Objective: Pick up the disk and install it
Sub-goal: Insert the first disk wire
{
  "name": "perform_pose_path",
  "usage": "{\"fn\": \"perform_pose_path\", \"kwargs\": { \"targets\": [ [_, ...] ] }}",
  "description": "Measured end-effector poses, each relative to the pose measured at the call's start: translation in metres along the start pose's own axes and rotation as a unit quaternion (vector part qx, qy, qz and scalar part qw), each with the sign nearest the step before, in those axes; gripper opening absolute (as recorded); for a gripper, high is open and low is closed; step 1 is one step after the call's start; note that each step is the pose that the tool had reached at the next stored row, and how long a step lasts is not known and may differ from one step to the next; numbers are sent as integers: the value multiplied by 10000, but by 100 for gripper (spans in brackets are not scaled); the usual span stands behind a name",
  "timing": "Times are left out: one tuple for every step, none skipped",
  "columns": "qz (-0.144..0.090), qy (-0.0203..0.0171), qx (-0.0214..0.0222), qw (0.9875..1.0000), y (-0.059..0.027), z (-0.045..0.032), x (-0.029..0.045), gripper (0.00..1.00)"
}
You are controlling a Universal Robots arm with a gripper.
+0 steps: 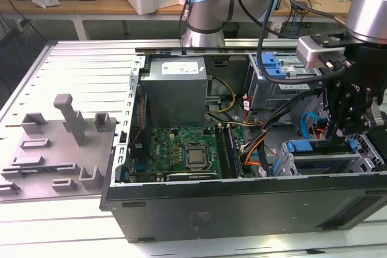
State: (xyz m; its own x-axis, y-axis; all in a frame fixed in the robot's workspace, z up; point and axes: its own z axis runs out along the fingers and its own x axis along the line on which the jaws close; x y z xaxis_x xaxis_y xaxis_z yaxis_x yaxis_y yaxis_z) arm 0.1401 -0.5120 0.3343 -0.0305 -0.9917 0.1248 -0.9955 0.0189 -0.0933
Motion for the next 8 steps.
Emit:
{"fn": "perform_pose_path", "kwargs": {
  "targets": [
    [0,0,0,10000,0,0,0,17],
    [0,0,0,10000,0,0,0,17],
    [0,0,0,10000,0,0,1,17],
    [0,0,0,10000,0,0,1,17],
    [0,0,0,10000,0,0,1,17],
    [0,0,0,10000,0,0,1,17],
    [0,0,0,10000,0,0,1,17],
    [0,0,0,10000,0,0,1,17]
  ]
}}
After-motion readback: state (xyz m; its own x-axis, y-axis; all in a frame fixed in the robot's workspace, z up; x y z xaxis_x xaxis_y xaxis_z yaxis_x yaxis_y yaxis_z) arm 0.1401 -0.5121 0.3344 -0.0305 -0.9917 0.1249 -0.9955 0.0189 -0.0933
